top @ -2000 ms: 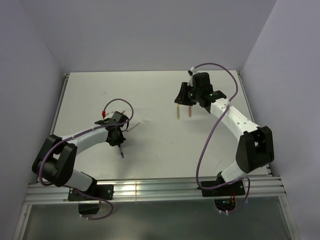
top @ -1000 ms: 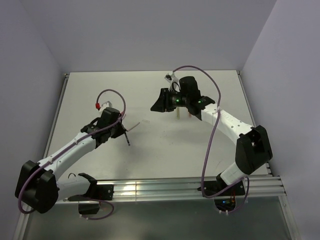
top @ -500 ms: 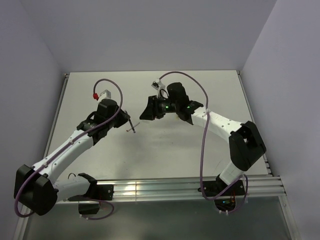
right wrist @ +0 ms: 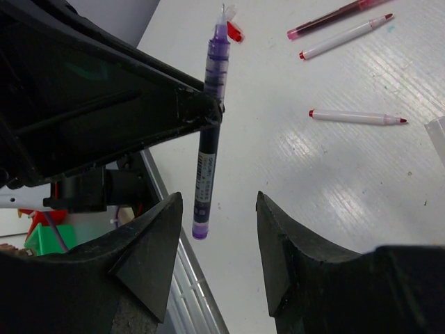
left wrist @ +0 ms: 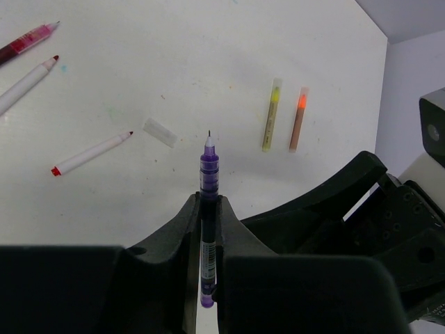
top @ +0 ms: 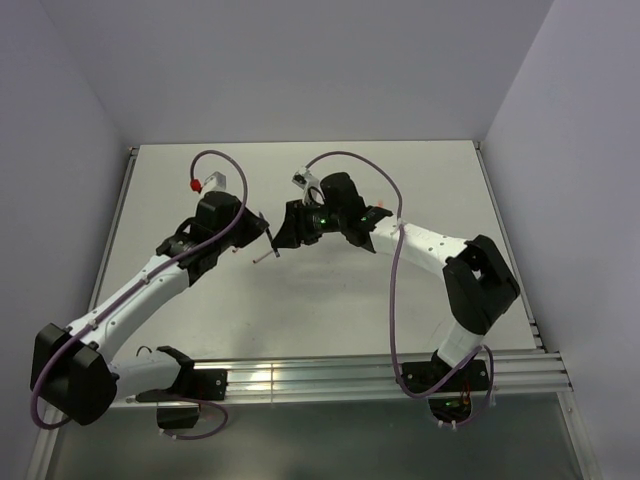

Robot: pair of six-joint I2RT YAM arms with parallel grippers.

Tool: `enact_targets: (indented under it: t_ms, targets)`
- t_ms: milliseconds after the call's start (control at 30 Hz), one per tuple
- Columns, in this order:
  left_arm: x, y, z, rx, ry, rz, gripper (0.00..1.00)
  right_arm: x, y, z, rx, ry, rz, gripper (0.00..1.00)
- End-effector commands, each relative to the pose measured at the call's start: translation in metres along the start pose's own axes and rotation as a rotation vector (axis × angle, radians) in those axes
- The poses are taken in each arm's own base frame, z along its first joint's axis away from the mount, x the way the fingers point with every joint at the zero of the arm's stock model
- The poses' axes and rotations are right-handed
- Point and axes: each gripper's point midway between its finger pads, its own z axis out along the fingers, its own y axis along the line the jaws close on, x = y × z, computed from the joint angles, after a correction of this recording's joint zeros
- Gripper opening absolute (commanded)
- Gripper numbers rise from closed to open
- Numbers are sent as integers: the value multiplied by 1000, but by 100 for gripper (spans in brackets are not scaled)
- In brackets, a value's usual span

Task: Insert the pens into the pen caps
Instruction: Pick up the pen from the center of the board.

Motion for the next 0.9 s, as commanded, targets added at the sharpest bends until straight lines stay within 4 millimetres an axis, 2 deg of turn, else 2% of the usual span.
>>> enact_targets:
  t_ms: [0,200,567,667,700,733,767,833,867]
  targets:
    - [-13,-33,-2,97,-26,-20,0,-24,17,4,-35,-61,-41,55]
    - [-9,-48,1,126,-17,-18,0,-22,13,10,-30,-49,-25,54]
    - [8,-61,7,141,21,-2,0,-27,4,10,26,-62,-26,42]
    - [11,-62,7,145,29,2,0,-30,2,9,43,-67,-29,25]
    - [11,-63,6,150,29,0,0,-32,3,8,46,-71,-34,11]
    - [12,-64,6,154,31,2,0,-34,2,8,54,-76,-36,4]
    - [12,-64,6,156,32,2,0,-31,0,7,64,-64,-33,0]
    - [13,-64,5,157,33,4,1,-33,1,6,65,-66,-41,0]
    - [12,-63,5,158,29,4,8,-33,1,5,70,-64,-46,0]
